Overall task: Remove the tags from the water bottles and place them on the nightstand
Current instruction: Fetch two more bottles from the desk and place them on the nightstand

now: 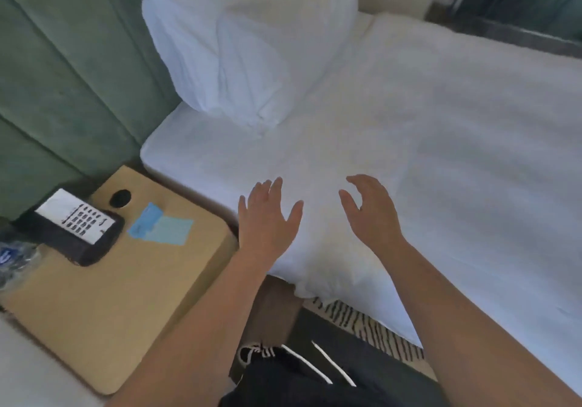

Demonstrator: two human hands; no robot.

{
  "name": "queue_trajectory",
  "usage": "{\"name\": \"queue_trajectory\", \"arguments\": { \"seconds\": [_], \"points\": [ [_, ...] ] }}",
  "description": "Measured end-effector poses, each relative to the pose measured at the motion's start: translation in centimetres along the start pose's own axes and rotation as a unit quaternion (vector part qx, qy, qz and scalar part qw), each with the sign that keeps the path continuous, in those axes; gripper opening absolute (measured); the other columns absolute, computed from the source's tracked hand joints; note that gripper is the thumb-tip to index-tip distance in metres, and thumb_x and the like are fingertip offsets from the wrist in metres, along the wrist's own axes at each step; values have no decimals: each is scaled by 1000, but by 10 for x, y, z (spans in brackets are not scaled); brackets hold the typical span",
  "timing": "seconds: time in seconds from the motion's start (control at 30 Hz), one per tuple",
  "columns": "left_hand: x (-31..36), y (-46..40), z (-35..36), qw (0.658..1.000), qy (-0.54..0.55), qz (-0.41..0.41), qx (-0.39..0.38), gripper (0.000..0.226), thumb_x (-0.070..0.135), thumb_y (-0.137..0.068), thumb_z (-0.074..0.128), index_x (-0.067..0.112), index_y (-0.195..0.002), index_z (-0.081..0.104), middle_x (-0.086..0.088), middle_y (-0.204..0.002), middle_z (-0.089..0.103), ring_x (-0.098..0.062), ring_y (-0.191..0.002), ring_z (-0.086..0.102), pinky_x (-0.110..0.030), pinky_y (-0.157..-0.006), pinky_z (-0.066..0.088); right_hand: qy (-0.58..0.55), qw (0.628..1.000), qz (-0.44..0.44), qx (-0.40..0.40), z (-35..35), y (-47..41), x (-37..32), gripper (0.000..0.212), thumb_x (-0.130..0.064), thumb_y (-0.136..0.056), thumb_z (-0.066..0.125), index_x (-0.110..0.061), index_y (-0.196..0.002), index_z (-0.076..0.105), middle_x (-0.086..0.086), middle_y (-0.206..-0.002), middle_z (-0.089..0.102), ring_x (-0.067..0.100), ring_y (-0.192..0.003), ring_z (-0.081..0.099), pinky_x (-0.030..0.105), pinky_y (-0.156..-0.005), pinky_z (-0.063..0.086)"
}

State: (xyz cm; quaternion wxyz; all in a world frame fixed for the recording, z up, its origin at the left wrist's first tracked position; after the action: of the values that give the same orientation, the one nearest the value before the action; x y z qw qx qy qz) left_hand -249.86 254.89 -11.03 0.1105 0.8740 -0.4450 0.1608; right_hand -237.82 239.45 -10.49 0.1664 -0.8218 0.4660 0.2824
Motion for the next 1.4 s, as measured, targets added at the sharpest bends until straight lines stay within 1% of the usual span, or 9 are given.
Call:
{"name": "queue_trajectory", "arguments": {
  "seconds": [0.17,0.37,0.53,0.73,0.9,1.03,1.1,1.17,1.4],
  "points": [
    [146,16,57,989,11,128,-69,67,55,-97,31,19,-152,22,-3,-158,26,-19,-148,14,-44,-120,7,2,990,123,67,-92,50,121,40,-36,-97,48,-16,-132,53,2,-147,42,17,-138,33,22,-105,24],
    [317,59,120,956,8,274,-109,67,56,-96,31,19,-151,24,-3,-158,28,-19,-148,15,-42,-119,6,-5,959,229,168,-197,131,242,40,-35,-96,50,-16,-132,54,1,-147,42,16,-135,38,27,-106,31],
    [440,120,165,914,3,377,-152,66,56,-96,31,19,-151,24,-3,-157,30,-21,-147,16,-44,-119,8,-16,921,310,234,-271,217,323,39,-33,-97,50,-14,-131,54,1,-144,44,19,-132,41,33,-103,40],
    [548,213,208,839,-21,499,-214,65,55,-96,33,19,-149,27,-3,-156,31,-23,-146,20,-46,-120,12,-10,849,423,316,-326,336,382,42,-36,-98,47,-16,-134,51,0,-147,43,17,-137,36,32,-108,34],
    [620,300,238,757,-25,599,-260,64,55,-96,34,19,-148,29,-2,-155,33,-23,-146,22,-47,-119,14,-19,759,525,385,-353,445,409,41,-36,-97,46,-18,-134,50,0,-145,44,22,-131,44,38,-104,41],
    [671,365,264,702,-24,655,-278,62,51,-96,37,17,-147,32,-3,-153,36,-23,-144,25,-47,-118,16,-32,685,585,434,-365,520,431,40,-32,-97,48,-17,-134,51,2,-143,47,24,-130,43,37,-104,39],
    [697,394,284,680,-28,675,-285,61,51,-97,38,16,-147,33,-3,-152,37,-23,-143,26,-48,-117,18,-36,657,604,451,-372,549,448,40,-32,-97,48,-17,-134,52,2,-142,47,24,-130,43,37,-103,39],
    [725,421,307,661,-34,690,-292,62,52,-96,40,17,-147,33,-4,-153,36,-23,-143,27,-48,-117,20,-44,638,619,456,-378,575,470,40,-34,-97,48,-16,-134,52,2,-142,47,24,-128,45,36,-102,41],
    [851,497,390,622,-45,713,-322,65,57,-94,41,20,-147,32,-3,-156,33,-22,-144,26,-51,-117,21,-43,610,661,436,-447,640,597,42,-38,-98,46,-18,-134,50,0,-143,45,22,-124,48,34,-97,43]
  ]
}}
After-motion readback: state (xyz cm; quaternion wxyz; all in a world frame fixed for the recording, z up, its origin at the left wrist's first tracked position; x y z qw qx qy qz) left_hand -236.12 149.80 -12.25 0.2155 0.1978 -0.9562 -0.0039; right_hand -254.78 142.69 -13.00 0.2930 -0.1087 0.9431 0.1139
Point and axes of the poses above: each hand's wrist, its own y-axis away from the middle knuckle, its own z-axis out of the palm, x = y × z, the point moved 3 cm from there along -y, towards the middle knuckle
